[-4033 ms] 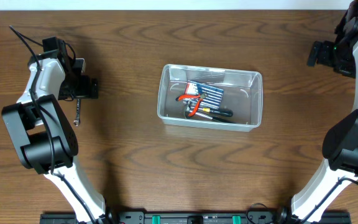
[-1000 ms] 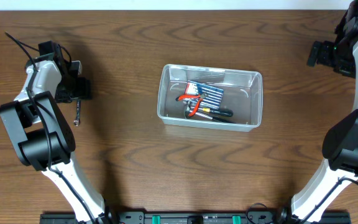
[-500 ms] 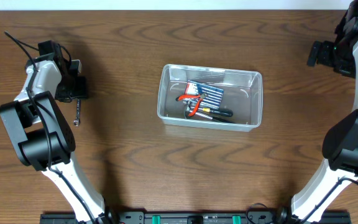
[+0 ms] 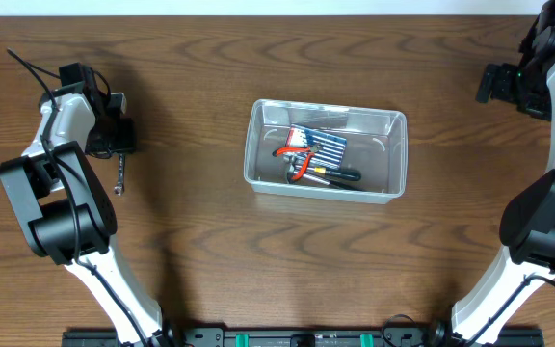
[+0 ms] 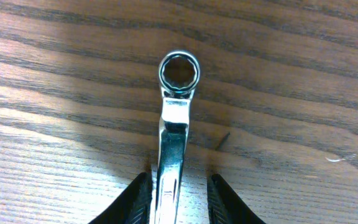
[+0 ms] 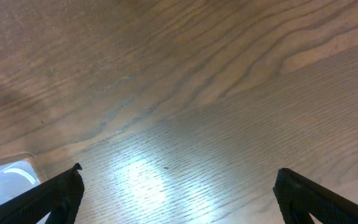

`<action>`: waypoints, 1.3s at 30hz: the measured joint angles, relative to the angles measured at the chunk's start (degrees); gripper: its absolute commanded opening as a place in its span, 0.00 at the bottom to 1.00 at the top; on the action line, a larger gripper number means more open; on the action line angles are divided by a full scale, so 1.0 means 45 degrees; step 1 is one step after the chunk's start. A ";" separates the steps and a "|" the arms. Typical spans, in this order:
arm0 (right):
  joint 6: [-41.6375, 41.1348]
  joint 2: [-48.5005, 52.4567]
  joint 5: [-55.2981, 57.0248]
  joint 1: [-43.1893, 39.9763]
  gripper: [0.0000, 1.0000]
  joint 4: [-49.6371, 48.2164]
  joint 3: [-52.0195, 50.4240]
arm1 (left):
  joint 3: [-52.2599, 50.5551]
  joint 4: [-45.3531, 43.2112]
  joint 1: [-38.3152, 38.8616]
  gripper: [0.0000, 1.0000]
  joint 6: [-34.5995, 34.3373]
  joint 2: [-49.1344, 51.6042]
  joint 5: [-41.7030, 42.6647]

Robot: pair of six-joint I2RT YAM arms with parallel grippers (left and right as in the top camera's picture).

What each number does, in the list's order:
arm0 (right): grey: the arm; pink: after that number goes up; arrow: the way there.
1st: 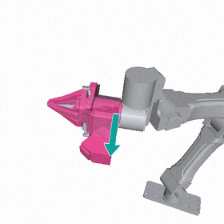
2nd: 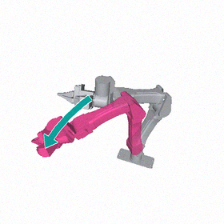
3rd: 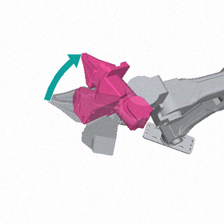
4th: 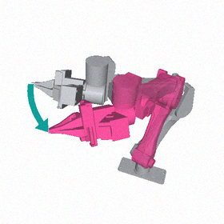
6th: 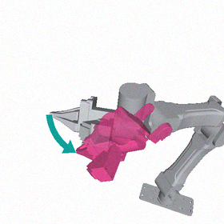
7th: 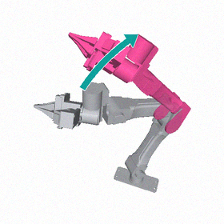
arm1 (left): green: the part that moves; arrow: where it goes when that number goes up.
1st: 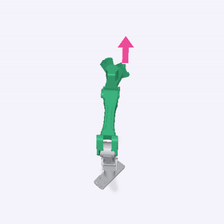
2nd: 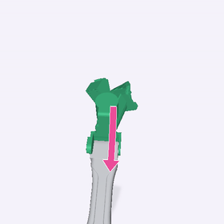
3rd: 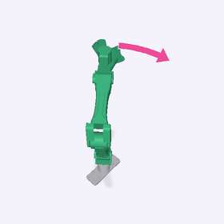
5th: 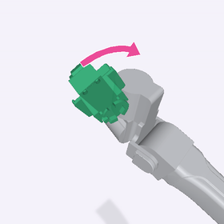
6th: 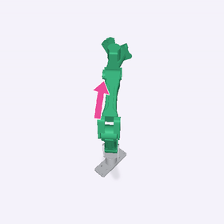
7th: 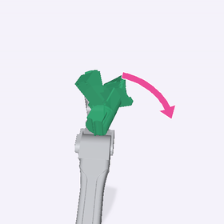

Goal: Pack container
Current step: 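Lift the wrench with the left gripper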

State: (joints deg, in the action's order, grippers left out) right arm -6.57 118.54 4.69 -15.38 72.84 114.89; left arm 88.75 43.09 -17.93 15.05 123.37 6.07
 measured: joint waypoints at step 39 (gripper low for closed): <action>0.0000 0.0000 -0.0005 0.0000 0.99 0.0000 0.0000 | 0.0000 0.0117 0.0000 0.13 -0.0053 0.0000 0.0000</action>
State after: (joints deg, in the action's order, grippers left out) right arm -6.57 118.54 4.67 -15.38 72.84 114.89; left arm 88.75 43.62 -17.93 14.81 123.37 6.07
